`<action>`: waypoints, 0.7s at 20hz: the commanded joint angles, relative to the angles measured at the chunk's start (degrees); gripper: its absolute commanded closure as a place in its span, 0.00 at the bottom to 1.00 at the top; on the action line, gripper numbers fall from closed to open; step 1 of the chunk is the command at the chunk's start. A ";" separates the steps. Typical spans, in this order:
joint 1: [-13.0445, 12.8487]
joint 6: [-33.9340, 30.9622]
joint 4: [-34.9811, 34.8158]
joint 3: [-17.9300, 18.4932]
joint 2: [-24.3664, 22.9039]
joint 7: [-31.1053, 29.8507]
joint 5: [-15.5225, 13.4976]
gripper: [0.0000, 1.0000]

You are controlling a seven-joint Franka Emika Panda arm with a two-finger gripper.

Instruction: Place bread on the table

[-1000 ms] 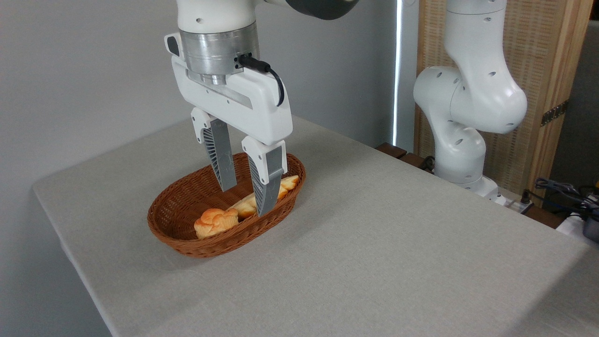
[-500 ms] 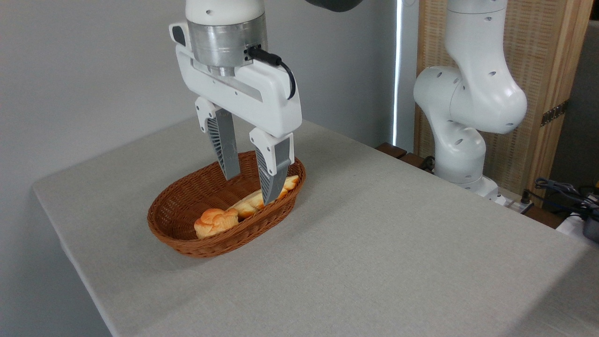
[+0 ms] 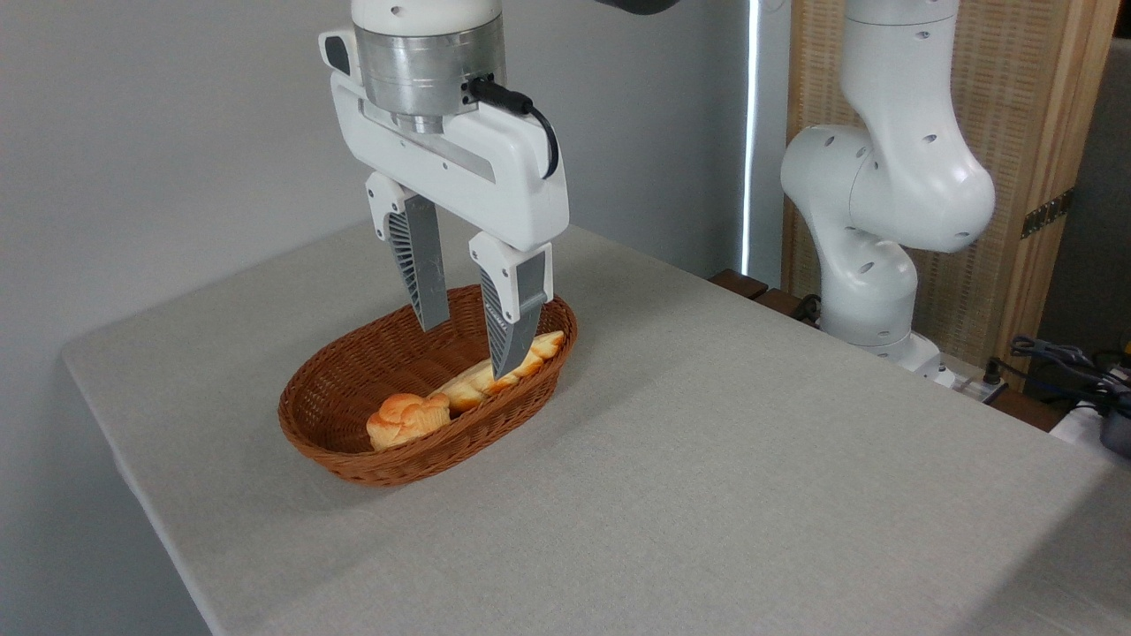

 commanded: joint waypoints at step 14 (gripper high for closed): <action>-0.78 -2.22 -1.93 -6.48 2.21 4.36 1.08 0.00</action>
